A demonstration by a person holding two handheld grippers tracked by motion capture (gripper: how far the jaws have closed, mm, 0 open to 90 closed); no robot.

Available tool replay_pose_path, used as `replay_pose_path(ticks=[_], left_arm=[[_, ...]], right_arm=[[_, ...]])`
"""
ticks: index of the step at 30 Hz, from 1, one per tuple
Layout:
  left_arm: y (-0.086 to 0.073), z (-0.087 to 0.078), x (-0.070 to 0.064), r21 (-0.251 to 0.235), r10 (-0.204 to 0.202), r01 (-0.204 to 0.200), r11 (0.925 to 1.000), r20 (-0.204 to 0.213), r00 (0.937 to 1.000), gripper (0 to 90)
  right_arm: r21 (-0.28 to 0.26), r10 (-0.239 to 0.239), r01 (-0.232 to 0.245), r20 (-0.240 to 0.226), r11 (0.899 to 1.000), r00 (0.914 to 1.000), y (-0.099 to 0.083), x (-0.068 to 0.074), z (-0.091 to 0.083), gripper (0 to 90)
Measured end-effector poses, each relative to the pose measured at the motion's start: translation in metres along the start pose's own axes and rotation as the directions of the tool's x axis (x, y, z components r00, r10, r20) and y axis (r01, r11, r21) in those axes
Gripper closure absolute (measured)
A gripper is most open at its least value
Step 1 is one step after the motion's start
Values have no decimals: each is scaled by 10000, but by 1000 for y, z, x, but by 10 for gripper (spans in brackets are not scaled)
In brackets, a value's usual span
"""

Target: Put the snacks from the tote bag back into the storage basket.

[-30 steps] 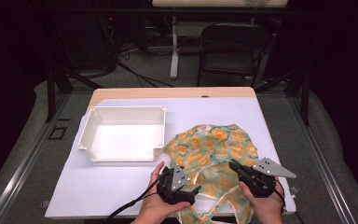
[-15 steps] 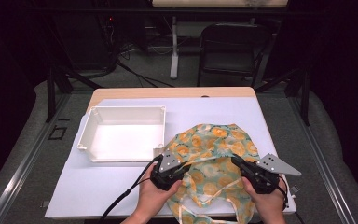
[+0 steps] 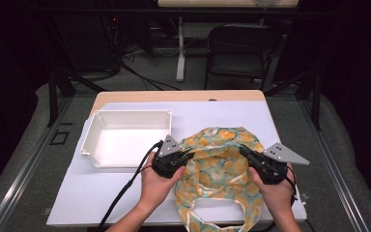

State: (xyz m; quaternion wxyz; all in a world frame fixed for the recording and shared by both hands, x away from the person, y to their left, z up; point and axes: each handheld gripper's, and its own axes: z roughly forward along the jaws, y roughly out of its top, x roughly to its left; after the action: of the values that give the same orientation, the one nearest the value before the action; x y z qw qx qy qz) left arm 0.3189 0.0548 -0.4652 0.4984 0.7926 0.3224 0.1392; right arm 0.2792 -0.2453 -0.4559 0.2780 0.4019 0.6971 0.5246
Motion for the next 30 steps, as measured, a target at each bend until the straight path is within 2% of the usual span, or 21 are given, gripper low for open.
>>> replay_pose_path(ticks=[3,9,12,15,18,19,20,23,24,26,28,30], left_arm=[[4,2,4,-56,-14,14,10000,-115,9999,888],[19,19,22,-208,-325,314,9993,-527,9981,882],[26,25,27,-386,-461,433,9983,-733,9962,882],[30,30,30,-400,-709,682,9969,-701,9950,875],[32,48,38,-150,-992,982,9951,-958,9904,860],[32,48,38,-150,-992,982,9951,-958,9904,856],[34,57,43,-63,-1093,1093,9940,-1188,9869,852],[35,69,49,180,-1199,1240,9921,-1508,9813,834],[34,73,49,231,-1249,1302,9912,-1606,9791,820],[32,78,48,396,-1237,1315,9905,-1595,9794,753],[30,78,46,522,-892,980,9938,-1508,9845,681],[29,75,44,478,-732,814,9955,-1536,9854,619]], right_arm=[[52,65,-65,39,10000,10000,5,-3,5,898],[312,86,-100,424,9995,9991,16,-15,26,898],[196,99,-112,640,9997,9979,21,-18,33,899],[142,202,-214,809,9997,9965,26,-24,40,899],[393,491,-534,1037,9978,9934,24,-34,52,899],[503,541,-602,1148,9969,9919,23,-37,57,900],[652,549,-633,1238,9959,9908,21,-40,62,900],[903,698,-839,1491,9924,9863,17,-47,75,900],[1036,731,-899,1565,9905,9850,16,-48,79,900],[1335,743,-983,1742,9862,9819,12,-51,86,898],[1538,951,-1230,1773,9804,9795,7,-54,90,880],[1670,1141,-1414,1633,9758,9800,5,-57,91,821]])
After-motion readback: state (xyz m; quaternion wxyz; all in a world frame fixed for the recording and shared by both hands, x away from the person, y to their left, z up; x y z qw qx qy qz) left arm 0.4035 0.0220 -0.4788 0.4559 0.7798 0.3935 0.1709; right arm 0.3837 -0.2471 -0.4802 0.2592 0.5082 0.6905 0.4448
